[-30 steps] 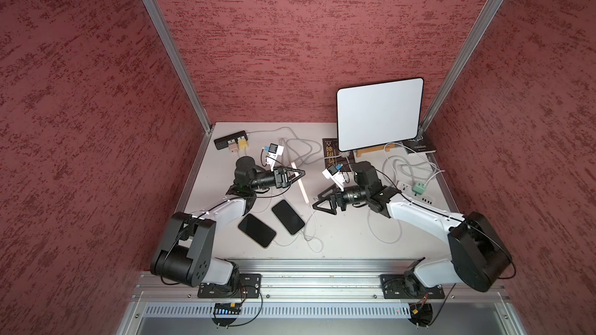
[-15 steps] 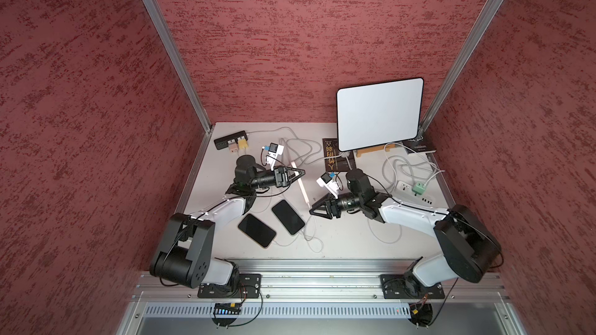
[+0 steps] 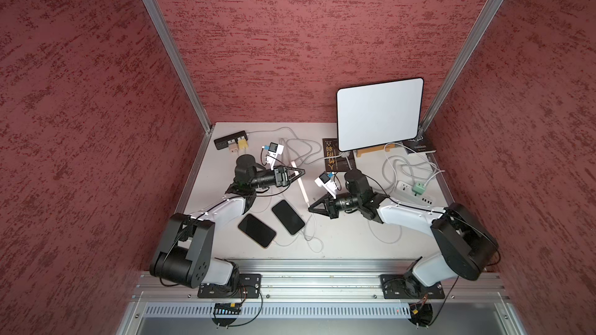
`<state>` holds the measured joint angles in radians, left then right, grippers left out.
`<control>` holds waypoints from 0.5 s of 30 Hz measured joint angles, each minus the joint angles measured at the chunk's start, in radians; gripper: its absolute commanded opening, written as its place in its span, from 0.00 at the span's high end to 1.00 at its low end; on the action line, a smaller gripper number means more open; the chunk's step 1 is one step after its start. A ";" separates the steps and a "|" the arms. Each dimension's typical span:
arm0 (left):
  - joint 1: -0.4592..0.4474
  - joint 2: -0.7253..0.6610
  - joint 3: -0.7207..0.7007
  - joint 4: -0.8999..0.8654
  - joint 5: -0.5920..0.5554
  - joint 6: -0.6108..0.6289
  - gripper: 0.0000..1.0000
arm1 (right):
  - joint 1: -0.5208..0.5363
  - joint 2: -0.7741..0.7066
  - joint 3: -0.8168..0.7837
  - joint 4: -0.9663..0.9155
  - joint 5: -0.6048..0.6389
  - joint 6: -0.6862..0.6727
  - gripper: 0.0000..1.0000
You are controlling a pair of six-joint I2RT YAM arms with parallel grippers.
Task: Unplug the charging cable from the phone
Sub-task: Remove the charging cable from the phone.
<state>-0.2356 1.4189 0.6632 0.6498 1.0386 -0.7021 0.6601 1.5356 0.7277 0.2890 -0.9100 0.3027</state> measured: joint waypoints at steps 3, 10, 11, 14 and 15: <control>0.005 0.000 0.000 0.000 0.000 0.000 0.98 | 0.000 0.001 0.000 0.001 0.000 0.000 1.00; 0.018 0.000 0.000 0.001 -0.001 0.000 0.99 | 0.000 0.002 -0.008 0.001 -0.002 -0.005 1.00; 0.023 0.000 0.000 0.001 -0.001 -0.001 0.99 | 0.000 0.002 -0.010 0.001 -0.002 -0.006 1.00; 0.035 0.000 0.000 0.005 -0.001 -0.008 0.99 | 0.000 0.002 -0.019 0.003 -0.002 -0.007 1.00; 0.041 0.000 0.000 0.009 -0.001 -0.012 0.99 | 0.000 0.002 -0.023 0.003 -0.001 -0.007 1.00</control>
<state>-0.1947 1.4189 0.6632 0.6590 1.0378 -0.7139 0.6605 1.5375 0.7048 0.2924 -0.9112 0.2955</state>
